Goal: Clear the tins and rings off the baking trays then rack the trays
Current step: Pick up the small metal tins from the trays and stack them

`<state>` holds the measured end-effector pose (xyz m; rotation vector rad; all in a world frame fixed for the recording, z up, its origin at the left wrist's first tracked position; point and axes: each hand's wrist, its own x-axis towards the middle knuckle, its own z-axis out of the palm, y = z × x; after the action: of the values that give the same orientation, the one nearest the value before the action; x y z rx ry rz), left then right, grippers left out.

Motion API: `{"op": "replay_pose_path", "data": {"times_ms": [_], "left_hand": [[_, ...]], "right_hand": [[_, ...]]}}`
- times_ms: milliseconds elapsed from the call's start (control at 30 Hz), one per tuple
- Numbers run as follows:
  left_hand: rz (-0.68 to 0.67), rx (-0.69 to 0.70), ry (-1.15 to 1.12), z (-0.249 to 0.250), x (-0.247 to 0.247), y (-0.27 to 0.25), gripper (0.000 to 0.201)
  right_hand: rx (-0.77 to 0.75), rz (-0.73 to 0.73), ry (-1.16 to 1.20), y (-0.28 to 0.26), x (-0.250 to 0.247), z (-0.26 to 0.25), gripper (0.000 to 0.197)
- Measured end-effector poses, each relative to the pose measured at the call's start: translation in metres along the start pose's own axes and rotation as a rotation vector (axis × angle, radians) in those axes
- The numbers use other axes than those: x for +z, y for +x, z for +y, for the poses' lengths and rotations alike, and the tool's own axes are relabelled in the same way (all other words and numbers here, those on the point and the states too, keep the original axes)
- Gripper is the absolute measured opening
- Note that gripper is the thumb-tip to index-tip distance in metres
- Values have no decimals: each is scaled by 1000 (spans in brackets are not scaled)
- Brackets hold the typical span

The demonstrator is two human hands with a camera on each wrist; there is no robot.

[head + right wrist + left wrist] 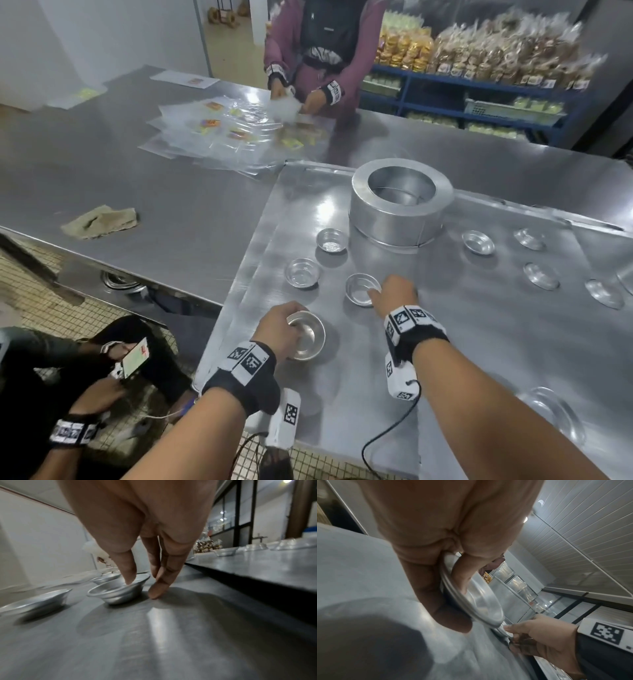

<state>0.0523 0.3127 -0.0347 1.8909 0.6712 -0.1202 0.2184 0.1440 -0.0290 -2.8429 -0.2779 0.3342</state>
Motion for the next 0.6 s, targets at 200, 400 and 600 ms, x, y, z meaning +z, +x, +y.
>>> {"op": "replay_pose_path", "data": {"times_ms": [200,400,600], "left_hand": [[0,-25,-10,-18,-16,14,41],[40,-96,-151,-29,-24,28,29],[74,-137,-365,-27,-28,41,42]], "right_hand": [[163,-60,169,14,2,-4,5],[137,-45,507,-1,2,-27,13],[-65,-93,701,-43,-8,-74,23]]}}
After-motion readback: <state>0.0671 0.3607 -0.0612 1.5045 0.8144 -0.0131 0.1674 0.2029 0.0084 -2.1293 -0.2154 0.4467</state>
